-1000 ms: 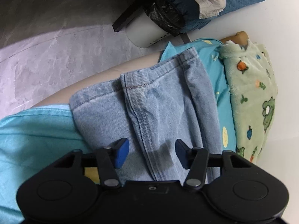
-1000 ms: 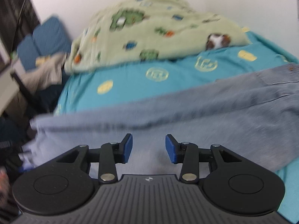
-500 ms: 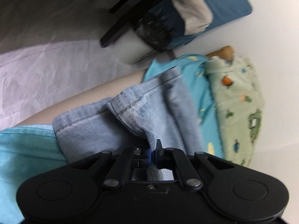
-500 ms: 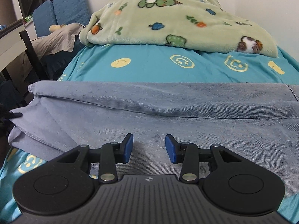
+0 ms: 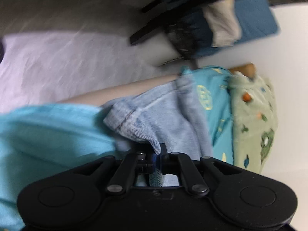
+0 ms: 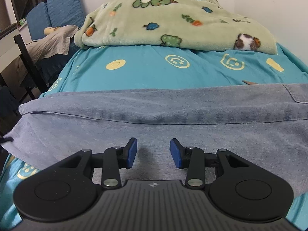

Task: Fold clothes

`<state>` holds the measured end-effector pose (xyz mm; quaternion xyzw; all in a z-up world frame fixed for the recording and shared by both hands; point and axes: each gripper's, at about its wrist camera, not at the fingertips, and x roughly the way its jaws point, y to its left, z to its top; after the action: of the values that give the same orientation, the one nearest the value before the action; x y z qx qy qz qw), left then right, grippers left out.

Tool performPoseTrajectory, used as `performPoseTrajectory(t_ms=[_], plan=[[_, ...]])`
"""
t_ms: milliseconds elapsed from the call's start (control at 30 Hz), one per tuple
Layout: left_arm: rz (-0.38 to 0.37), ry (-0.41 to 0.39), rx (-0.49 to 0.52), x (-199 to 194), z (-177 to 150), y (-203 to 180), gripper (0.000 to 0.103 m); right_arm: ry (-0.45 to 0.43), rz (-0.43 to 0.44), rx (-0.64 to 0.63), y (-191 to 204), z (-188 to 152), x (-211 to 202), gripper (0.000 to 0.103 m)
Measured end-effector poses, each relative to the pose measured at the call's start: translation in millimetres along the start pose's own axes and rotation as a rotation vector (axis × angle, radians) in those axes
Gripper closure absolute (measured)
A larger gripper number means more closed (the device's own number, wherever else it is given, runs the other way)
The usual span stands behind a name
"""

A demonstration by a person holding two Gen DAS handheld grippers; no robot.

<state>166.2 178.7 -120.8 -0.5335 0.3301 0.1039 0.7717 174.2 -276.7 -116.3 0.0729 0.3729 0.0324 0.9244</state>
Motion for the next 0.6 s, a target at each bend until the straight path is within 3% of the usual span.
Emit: performPoseTrajectory(t_ms=[133,233,300,433,500,600], plan=[[-0.172,-0.027,0.079,-6.1,10.4,-25.3,0.1,-0.014,0.015,0.024,-2.5,0.6,-4.6,0.062],[-0.231,-0.059,0.143,-7.8,11.8,-36.9,0.1,-0.023,0.022,0.022,-1.5,1.7,-5.9,0.062],[-0.196,-0.056,0.139,-2.5,11.9,-30.2,0.1,-0.021,0.026,0.024,-0.9,1.8,-4.9,0.062],[-0.007,0.052,-0.019,20.2,17.2,6.1,0.099,-0.001,0.028,0.024,1.1,0.7,-0.2,0.062],[0.0,0.081,-0.108,22.3,19.6,20.3,0.098,0.008,0.029,0.02,2.6,-0.3,1.1,0.062],[0.011,0.071,-0.145,15.3,20.5,24.7,0.078,0.016,0.033,0.019,3.4,-0.9,2.1,0.062]])
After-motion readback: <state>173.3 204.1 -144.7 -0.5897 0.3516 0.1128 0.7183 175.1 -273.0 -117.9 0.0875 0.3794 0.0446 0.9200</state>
